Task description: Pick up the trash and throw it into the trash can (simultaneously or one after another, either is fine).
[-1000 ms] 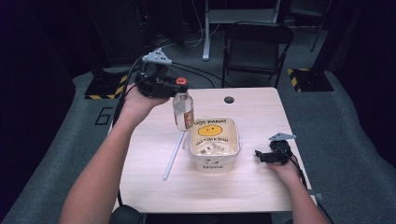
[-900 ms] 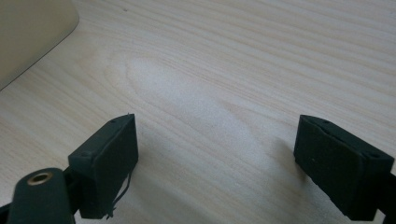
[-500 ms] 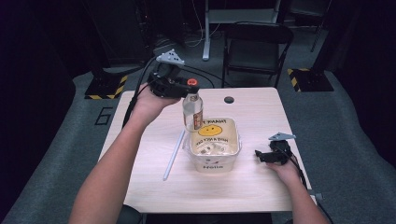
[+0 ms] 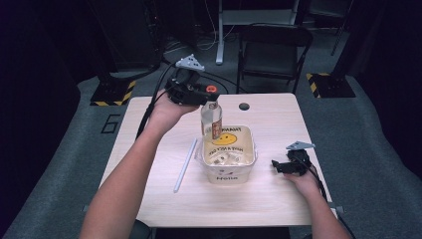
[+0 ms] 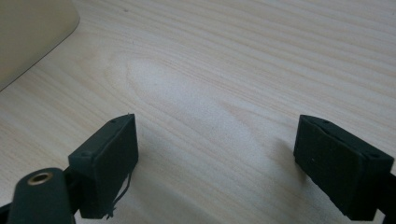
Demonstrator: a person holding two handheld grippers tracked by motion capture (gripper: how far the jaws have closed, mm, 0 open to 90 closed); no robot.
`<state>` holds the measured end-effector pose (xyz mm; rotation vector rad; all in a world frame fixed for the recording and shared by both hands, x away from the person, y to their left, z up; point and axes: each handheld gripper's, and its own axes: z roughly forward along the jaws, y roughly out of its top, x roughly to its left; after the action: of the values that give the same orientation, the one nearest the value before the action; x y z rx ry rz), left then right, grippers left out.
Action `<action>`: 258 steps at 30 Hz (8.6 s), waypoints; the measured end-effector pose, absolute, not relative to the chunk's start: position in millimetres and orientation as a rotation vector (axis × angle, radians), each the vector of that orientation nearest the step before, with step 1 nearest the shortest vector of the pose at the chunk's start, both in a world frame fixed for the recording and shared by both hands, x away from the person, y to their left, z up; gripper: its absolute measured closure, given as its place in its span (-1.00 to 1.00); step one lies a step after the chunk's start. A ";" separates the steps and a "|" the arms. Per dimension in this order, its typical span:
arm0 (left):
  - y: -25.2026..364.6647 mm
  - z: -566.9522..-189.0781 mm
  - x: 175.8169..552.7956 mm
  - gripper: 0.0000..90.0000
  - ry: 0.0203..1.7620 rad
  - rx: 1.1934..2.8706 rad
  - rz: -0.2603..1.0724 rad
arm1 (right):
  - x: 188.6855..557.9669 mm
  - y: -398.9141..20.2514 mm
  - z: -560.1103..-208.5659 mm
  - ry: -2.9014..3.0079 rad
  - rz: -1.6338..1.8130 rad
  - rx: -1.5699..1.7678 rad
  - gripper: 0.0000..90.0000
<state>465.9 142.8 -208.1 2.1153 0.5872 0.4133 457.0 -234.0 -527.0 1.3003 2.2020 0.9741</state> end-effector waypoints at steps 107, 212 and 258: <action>158.5 -335.7 467.5 -0.02 0.709 2.060 0.369 | 457.5 -234.1 -526.9 2.208 0.974 1.295 -0.71; 253.4 -498.7 418.6 0.18 1.115 2.113 0.358 | 456.3 -233.5 -526.9 2.206 0.976 1.298 -0.71; 245.1 -503.7 434.7 0.75 1.157 2.165 0.408 | 456.5 -233.4 -526.9 2.211 0.976 1.295 -0.71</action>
<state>434.7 245.1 -503.7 2.1647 1.1572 0.4085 456.5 -233.4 -526.9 1.2948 2.2107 0.9762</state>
